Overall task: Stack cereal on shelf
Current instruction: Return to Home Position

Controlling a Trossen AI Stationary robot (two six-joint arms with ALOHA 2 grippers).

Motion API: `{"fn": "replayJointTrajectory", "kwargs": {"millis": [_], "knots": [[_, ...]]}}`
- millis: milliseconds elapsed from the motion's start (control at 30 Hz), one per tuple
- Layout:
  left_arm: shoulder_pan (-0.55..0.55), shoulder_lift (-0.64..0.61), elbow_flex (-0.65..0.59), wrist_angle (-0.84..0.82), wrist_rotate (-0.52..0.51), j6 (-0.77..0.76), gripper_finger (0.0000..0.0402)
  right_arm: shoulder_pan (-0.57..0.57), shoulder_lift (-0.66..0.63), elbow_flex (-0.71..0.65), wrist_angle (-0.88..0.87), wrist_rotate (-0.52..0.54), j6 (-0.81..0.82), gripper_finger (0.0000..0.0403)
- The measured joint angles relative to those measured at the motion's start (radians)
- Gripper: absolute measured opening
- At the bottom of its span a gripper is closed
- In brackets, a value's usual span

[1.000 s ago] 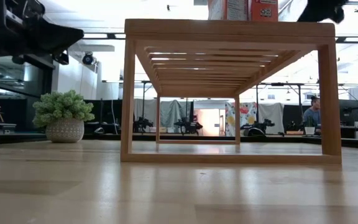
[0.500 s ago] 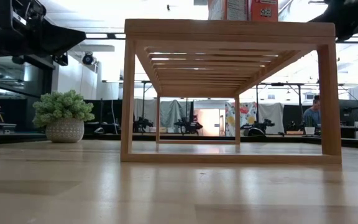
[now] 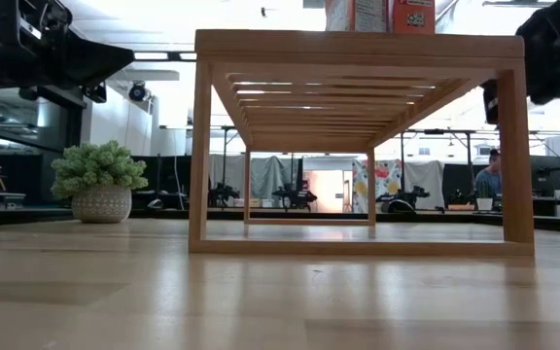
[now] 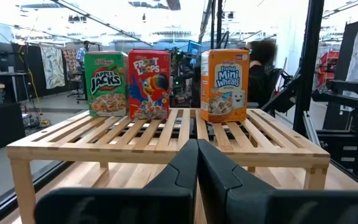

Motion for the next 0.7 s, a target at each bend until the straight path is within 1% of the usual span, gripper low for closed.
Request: {"fn": "replayJointTrajectory", "kwargs": {"millis": [167, 300, 367, 433, 533, 633, 700], "knots": [[-0.002, -0.005, 0.001, -0.007, 0.000, 0.000, 0.0000, 0.000, 0.020, 0.002, -0.020, 0.005, -0.009, 0.0000], [-0.002, -0.005, 0.002, -0.044, 0.000, 0.000, 0.0000, 0.000, 0.037, 0.002, -0.027, 0.000, -0.142, 0.0000], [-0.002, -0.006, 0.002, -0.062, 0.000, 0.000, 0.0000, 0.000, 0.043, 0.002, -0.027, 0.000, -0.175, 0.0000], [-0.002, -0.011, 0.002, -0.101, 0.000, 0.000, 0.0000, 0.000, 0.043, 0.002, -0.027, 0.000, -0.174, 0.0000], [-0.002, -0.051, 0.002, -0.226, -0.001, 0.000, 0.0000, 0.000, 0.043, 0.002, -0.027, 0.000, -0.145, 0.0000], [-0.013, -0.095, 0.001, -0.235, -0.061, 0.000, 0.0000, 0.000, 0.043, 0.002, -0.027, -0.001, -0.093, 0.0000], [-0.018, -0.107, 0.003, -0.220, -0.071, -0.001, 0.0000, 0.000, 0.043, 0.002, -0.027, -0.002, -0.052, 0.0000]]}}
